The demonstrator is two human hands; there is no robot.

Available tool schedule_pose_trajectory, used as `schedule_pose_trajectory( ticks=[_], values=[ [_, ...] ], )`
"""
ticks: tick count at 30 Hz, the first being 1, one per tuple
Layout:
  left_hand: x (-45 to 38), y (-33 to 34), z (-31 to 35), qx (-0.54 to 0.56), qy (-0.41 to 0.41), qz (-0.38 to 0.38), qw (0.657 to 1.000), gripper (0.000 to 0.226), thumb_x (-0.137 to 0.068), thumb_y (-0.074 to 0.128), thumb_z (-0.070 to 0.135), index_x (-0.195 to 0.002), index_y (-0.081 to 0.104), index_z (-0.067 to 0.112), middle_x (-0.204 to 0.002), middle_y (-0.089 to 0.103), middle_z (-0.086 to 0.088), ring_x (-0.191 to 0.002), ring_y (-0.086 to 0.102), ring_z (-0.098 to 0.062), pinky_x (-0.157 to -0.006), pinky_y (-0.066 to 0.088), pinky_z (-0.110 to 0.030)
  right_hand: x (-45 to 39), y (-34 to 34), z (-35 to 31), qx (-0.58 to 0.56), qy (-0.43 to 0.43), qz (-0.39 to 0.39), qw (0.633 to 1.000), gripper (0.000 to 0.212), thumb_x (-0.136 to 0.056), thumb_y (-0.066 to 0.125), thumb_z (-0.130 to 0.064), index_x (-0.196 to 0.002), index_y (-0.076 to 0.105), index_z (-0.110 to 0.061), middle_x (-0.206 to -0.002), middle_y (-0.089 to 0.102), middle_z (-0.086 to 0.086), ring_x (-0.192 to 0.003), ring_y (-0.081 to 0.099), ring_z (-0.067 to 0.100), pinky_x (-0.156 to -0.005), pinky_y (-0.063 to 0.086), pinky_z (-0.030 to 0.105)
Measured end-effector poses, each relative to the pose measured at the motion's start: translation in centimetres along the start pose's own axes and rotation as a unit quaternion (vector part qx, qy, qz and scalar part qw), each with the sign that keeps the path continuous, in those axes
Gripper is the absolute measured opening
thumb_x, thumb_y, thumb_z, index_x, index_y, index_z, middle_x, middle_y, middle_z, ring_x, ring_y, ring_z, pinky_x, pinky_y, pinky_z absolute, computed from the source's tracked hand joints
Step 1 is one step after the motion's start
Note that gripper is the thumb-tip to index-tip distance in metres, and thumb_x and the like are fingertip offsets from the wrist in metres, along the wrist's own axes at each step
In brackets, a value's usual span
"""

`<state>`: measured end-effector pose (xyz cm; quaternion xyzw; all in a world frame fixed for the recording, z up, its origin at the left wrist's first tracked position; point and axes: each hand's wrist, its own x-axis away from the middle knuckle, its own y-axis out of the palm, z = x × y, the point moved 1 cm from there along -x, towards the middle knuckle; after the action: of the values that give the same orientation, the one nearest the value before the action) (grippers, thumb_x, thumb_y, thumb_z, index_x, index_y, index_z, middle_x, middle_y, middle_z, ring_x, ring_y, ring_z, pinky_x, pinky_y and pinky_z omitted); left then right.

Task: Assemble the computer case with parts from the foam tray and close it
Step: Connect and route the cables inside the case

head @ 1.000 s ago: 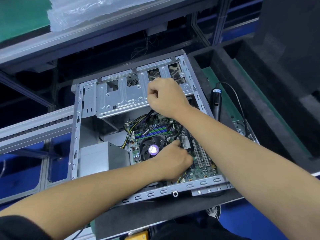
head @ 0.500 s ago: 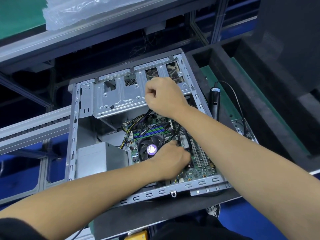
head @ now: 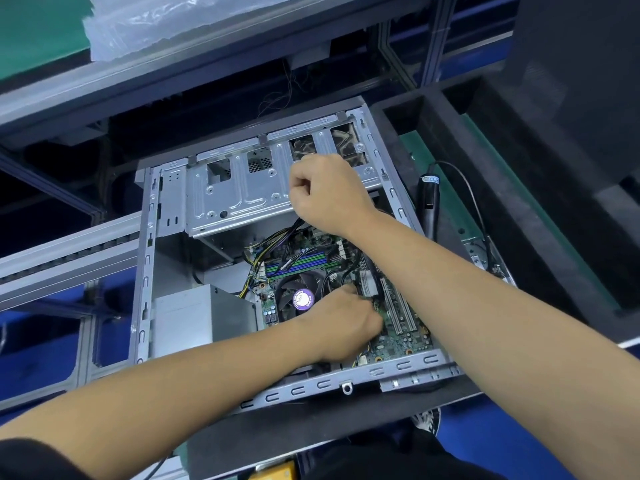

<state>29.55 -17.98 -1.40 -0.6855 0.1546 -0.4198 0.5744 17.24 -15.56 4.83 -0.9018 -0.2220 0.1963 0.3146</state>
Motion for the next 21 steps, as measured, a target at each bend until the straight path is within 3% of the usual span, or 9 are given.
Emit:
schedule_pose_trajectory(
  ticks=[7, 11, 16, 21],
  values=[
    [-0.07, 0.12, -0.08, 0.01, -0.014, 0.009, 1.0, 0.02, -0.072, 0.053, 0.0, -0.066, 0.04, 0.015, -0.068, 0.062, -0.013, -0.056, 0.04, -0.023, -0.079, 0.036, -0.033, 0.02, -0.05, -0.02, -0.005, 0.004, -0.001, 1.0, 0.015, -0.077, 0.049, -0.003, -0.07, 0.061, 0.0, -0.072, 0.061, 0.008, -0.072, 0.058, 0.028, -0.065, 0.053, 0.042],
    [-0.27, 0.08, -0.09, 0.004, -0.018, -0.002, 1.0, 0.018, -0.072, 0.052, -0.001, -0.068, 0.045, 0.015, -0.069, 0.064, -0.012, -0.057, 0.045, -0.024, -0.074, 0.031, -0.032, 0.04, -0.08, 0.0, -0.003, 0.005, -0.001, 1.0, 0.015, -0.078, 0.049, -0.003, -0.07, 0.062, 0.0, -0.073, 0.063, 0.009, -0.071, 0.058, 0.027, -0.064, 0.053, 0.041],
    [-0.29, 0.03, -0.18, 0.005, -0.015, -0.004, 1.0, 0.024, -0.071, 0.052, -0.001, -0.062, 0.037, 0.015, -0.068, 0.063, -0.013, -0.056, 0.043, -0.024, -0.075, 0.031, -0.033, -0.03, -0.08, -0.01, -0.001, 0.006, -0.002, 1.0, 0.015, -0.078, 0.049, -0.003, -0.07, 0.061, -0.001, -0.074, 0.063, 0.01, -0.072, 0.058, 0.027, -0.063, 0.053, 0.04],
    [-0.29, 0.0, 0.07, -0.006, -0.021, -0.012, 1.0, 0.02, -0.073, 0.054, 0.0, -0.07, 0.043, 0.017, -0.073, 0.066, -0.013, -0.068, 0.061, -0.026, -0.081, 0.035, -0.033, 0.03, -0.08, -0.04, -0.002, 0.007, -0.002, 1.0, 0.015, -0.077, 0.049, -0.003, -0.07, 0.061, -0.001, -0.074, 0.063, 0.01, -0.072, 0.058, 0.028, -0.063, 0.053, 0.038]
  ],
)
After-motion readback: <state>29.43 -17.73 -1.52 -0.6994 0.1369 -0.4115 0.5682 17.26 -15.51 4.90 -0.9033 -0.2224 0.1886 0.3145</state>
